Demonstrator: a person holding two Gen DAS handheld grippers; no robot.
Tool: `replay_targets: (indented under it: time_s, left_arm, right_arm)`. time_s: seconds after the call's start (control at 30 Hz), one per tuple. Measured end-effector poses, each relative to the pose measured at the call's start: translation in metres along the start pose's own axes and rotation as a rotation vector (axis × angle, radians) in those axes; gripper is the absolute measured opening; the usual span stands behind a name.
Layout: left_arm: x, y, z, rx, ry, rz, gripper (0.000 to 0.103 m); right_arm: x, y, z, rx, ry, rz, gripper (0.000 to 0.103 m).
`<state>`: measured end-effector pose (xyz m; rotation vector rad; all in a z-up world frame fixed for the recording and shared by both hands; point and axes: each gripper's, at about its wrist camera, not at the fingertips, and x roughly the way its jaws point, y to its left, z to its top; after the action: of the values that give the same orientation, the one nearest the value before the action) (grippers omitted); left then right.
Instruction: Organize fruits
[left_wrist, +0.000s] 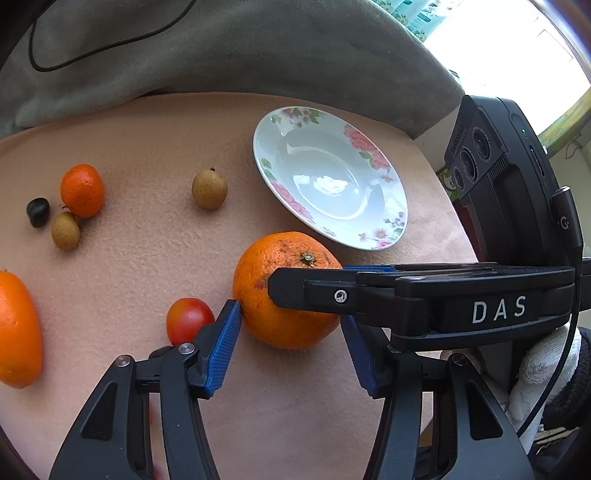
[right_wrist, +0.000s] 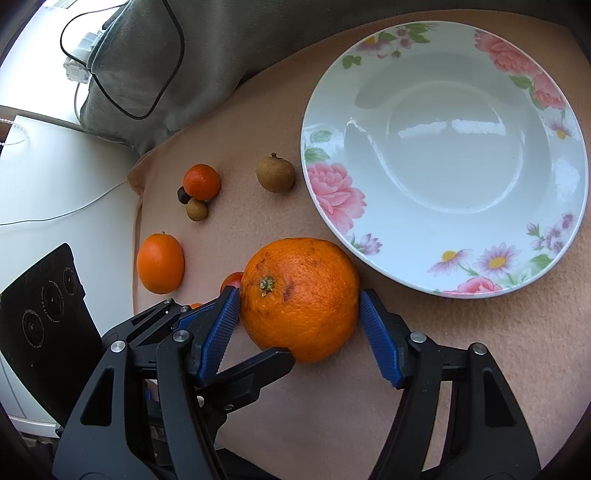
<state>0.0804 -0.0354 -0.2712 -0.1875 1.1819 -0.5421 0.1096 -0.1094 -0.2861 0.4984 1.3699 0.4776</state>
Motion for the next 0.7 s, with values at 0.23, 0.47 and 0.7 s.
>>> replay_targets:
  time_s: [0.23,0.47,0.7]
  left_arm:
    - [-0.011,-0.008,0.004,0.004,-0.022,0.003,0.055]
    - [-0.021,-0.022,0.018,0.03,-0.055,-0.007,0.055]
    - [-0.014,-0.041,0.036,0.057,-0.071,-0.028,0.055]
  right_arm:
    - [-0.013,0.0,-0.001,0.004,-0.015,0.014,0.069]
    - [-0.041,-0.004,0.006,0.001,-0.052,0.017,0.069]
    - [-0.067,-0.016,0.018,0.004,-0.087,-0.001,0.069]
